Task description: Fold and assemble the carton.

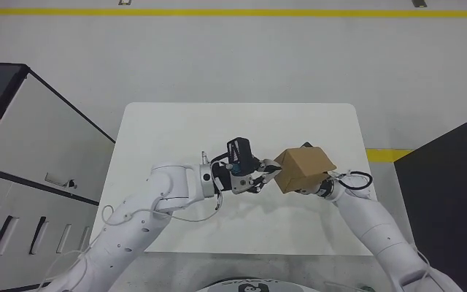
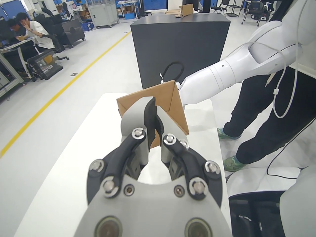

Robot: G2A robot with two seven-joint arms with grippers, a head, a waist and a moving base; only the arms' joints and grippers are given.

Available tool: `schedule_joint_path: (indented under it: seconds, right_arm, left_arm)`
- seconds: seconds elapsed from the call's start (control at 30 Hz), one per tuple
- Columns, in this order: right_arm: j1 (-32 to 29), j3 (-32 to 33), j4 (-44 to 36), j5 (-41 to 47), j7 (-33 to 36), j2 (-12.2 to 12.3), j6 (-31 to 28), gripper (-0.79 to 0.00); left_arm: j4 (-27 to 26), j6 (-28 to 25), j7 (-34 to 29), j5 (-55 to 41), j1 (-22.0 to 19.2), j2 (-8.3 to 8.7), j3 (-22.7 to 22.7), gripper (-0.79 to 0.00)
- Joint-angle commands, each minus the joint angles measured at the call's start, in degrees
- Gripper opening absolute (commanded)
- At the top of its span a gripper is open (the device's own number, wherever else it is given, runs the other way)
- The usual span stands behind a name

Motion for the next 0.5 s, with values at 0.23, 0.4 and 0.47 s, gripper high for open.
schedule_joint_path:
  seconds: [0.23,0.4,0.47]
  right_arm:
    - [-0.9,2.8,-1.4,-2.6,-1.6,0.6,0.0,-0.785]
    - [-0.9,2.8,-1.4,-2.6,-1.6,0.6,0.0,-0.785]
    - [-0.9,2.8,-1.4,-2.6,-1.6,0.6,0.0,-0.785]
  left_arm:
    - [-0.6,0.6,2.2,0.0,1.8,0.45,-3.0,-0.785]
    - [-0.6,-0.5,2.9,-0.7,1.5,0.23,-1.6,0.0]
    - [0.1,-0.4,3.6,-0.6,1.0,0.03,-0.9,0.0]
